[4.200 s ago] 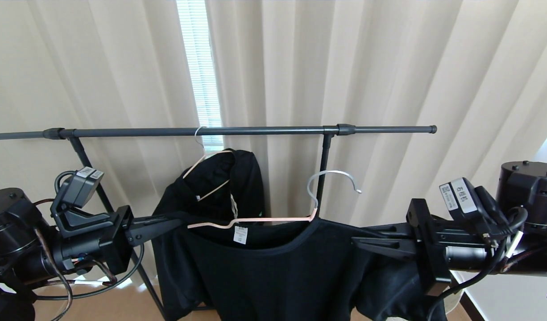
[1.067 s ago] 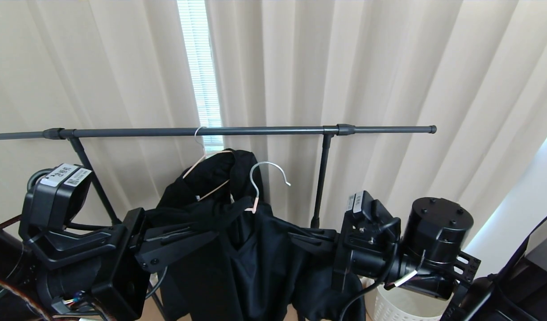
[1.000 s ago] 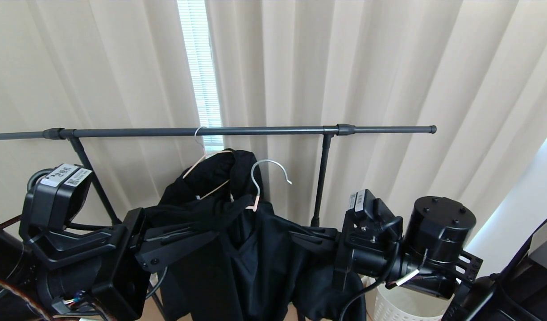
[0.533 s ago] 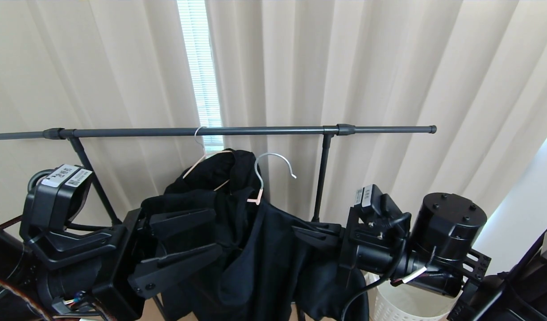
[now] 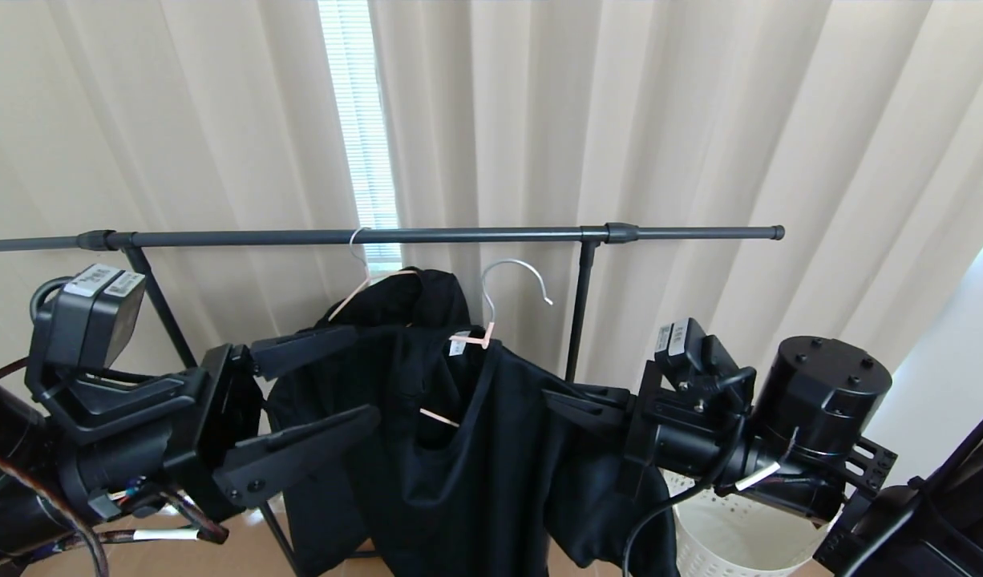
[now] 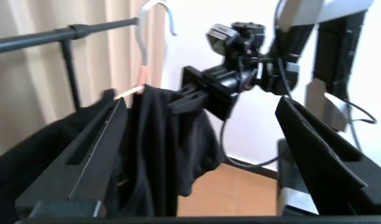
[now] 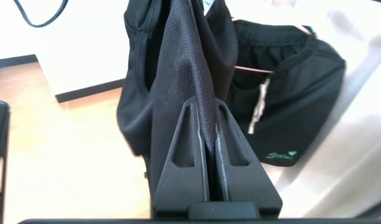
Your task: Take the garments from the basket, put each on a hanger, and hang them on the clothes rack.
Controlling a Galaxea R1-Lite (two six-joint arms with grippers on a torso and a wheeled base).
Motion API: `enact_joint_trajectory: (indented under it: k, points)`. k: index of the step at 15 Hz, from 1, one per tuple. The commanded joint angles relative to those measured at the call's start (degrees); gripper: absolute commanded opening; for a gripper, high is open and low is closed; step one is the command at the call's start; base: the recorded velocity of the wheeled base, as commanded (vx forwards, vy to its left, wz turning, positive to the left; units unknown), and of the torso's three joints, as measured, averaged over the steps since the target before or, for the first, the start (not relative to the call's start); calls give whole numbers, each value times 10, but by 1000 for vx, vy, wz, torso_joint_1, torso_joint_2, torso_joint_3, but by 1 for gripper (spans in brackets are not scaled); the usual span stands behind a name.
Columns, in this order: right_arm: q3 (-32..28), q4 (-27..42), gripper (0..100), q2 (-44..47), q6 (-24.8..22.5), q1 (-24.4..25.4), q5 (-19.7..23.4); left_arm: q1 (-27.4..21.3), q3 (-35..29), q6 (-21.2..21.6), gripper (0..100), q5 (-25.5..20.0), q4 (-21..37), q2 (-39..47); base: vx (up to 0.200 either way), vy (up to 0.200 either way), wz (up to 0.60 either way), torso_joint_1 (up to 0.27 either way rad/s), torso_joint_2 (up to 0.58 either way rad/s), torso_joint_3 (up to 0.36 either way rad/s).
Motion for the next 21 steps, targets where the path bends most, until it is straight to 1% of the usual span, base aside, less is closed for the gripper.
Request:
enact_joint_trajectory:
  k: [1, 3, 4, 5, 7, 8, 9, 10, 11, 12, 13, 14, 15, 16, 17, 18, 19, 21]
  points:
    - [3, 0, 0, -12, -1, -13, 2, 54, -44, -1, 100, 0, 59, -18, 0, 0, 0, 0, 0, 0]
    - [11, -1, 0, -24, -10, -25, 11, 95, -70, -2, 100, -1, 94, -18, 0, 0, 0, 0, 0, 0]
    - [15, 0, 0, -31, -18, -34, 33, 118, -78, -2, 100, -3, 98, -13, 0, 0, 0, 0, 0, 0]
    - [30, 0, 0, -46, -31, -57, 70, 147, -89, -2, 100, -5, 99, 5, 0, 0, 0, 0, 0, 0]
    - [35, 0, 0, -58, -45, -89, 106, 179, -103, -1, 100, -9, 99, 27, 0, 0, 0, 0, 0, 0]
    - [35, 0, 0, -60, -45, -101, 117, 192, -105, 0, 100, -27, 99, 34, 0, 0, 0, 0, 0, 0]
    - [36, 0, 0, -62, -45, -107, 123, 199, -103, 0, 100, -49, 98, 35, 0, 0, 0, 0, 0, 0]
    - [35, 0, 0, -64, -45, -123, 141, 220, -90, 0, 100, -124, 96, 35, 0, 0, 0, 0, 0, 0]
    - [35, 0, 0, -71, -45, -136, 154, 242, -83, 1, 100, -179, 94, 38, 0, 0, 0, 0, 0, 0]
    - [36, 0, 0, -76, -45, -143, 164, 250, -82, 1, 100, -198, 93, 44, 0, 0, 0, 0, 0, 0]
    - [38, 1, 0, -88, -45, -152, 192, 254, -82, 3, 100, -210, 90, 60, 0, 0, 0, 0, 0, 0]
    - [42, 1, 0, -94, -45, -157, 208, 254, -84, 4, 100, -210, 86, 76, 0, 0, 0, 0, 0, 0]
    - [45, 1, 0, -97, -45, -158, 215, 254, -84, 4, 100, -210, 80, 89, 0, 0, 0, 0, 0, 0]
    - [46, 1, 0, -104, -45, -159, 220, 254, -81, 4, 100, -210, 48, 117, 0, 0, 0, 0, 0, 0]
    - [47, 1, 0, -105, -45, -159, 222, 254, -78, 4, 100, -211, 34, 125, 0, 0, 0, 0, 0, 0]
    - [50, 1, 0, -107, -45, -159, 232, 252, -64, 3, 100, -212, -6, 145, 0, 0, 0, 0, 0, 0]
    - [50, 1, 0, -107, -45, -159, 233, 249, -55, 2, 100, -213, -28, 155, 0, 0, 0, 0, 0, 0]
    - [50, 1, 0, -106, -45, -159, 234, 238, -43, 2, 100, -214, -47, 168, 0, 0, 0, 0, 0, 0]
